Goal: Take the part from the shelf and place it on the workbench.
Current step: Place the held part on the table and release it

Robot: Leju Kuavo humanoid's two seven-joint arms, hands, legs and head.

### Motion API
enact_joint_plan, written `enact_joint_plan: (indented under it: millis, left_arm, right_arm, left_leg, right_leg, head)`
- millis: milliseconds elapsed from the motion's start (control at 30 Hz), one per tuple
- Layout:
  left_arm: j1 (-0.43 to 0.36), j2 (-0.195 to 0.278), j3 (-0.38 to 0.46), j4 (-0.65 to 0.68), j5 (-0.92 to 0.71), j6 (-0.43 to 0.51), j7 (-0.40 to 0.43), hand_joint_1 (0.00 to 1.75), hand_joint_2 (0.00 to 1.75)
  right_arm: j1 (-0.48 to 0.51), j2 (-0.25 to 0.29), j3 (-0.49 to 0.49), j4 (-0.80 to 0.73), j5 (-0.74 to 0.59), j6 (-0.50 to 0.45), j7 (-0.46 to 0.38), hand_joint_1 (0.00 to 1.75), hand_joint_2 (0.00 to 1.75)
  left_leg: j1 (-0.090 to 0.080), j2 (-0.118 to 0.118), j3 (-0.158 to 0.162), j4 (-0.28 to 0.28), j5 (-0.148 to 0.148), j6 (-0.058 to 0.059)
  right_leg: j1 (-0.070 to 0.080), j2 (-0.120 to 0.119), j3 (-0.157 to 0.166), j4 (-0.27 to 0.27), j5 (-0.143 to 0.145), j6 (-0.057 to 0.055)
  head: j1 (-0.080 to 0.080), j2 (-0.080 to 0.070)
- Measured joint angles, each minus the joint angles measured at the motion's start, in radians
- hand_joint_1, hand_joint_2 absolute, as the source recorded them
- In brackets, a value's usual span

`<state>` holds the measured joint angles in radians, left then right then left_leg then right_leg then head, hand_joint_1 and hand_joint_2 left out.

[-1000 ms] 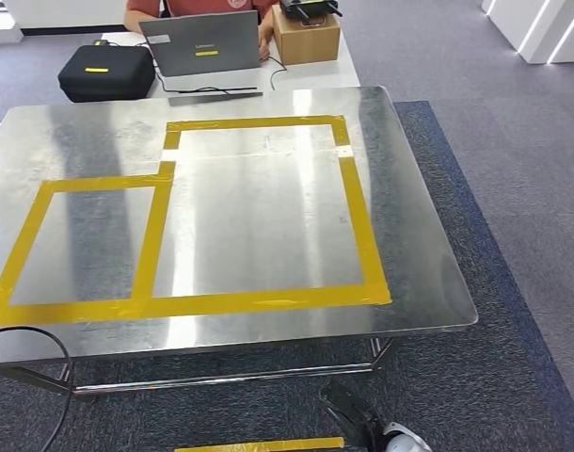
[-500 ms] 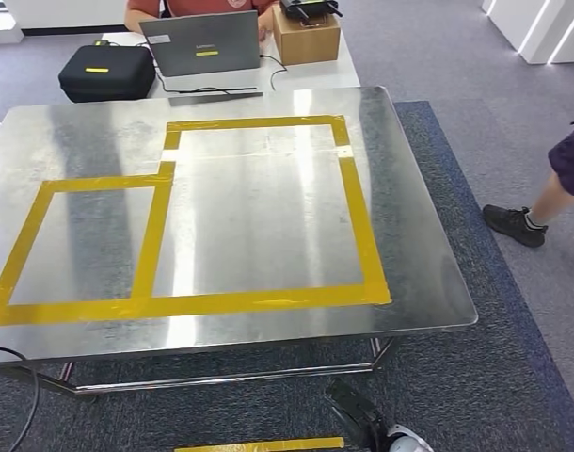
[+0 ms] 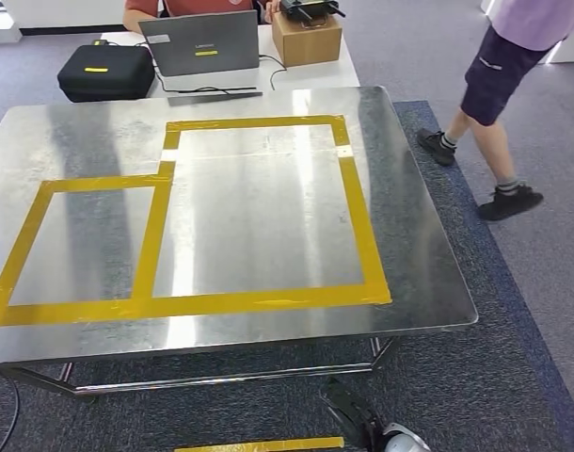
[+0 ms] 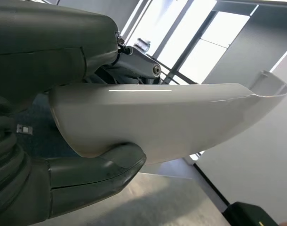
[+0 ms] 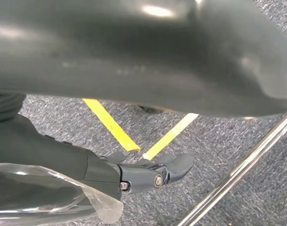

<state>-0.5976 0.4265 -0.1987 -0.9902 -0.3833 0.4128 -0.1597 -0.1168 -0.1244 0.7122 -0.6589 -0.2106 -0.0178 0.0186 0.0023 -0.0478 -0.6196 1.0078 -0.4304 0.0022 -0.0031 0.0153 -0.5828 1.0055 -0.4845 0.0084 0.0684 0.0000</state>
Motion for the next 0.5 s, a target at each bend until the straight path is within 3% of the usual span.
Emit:
enact_joint_plan:
  millis: [500]
  left_arm:
    - [-0.043,-0.062,-0.153,0.021,-0.102,-0.091,-0.012,1.75,1.75]
  right_arm:
    - [-0.009,0.000,0.004,-0.006,0.015,0.012,0.002,0.00,0.00]
  left_leg:
    - [0.000,0.000,0.000,0.001,0.000,0.000]
  right_leg:
    - [0.000,0.000,0.000,0.000,0.001,0.001]
  head:
    - [0.000,0.000]
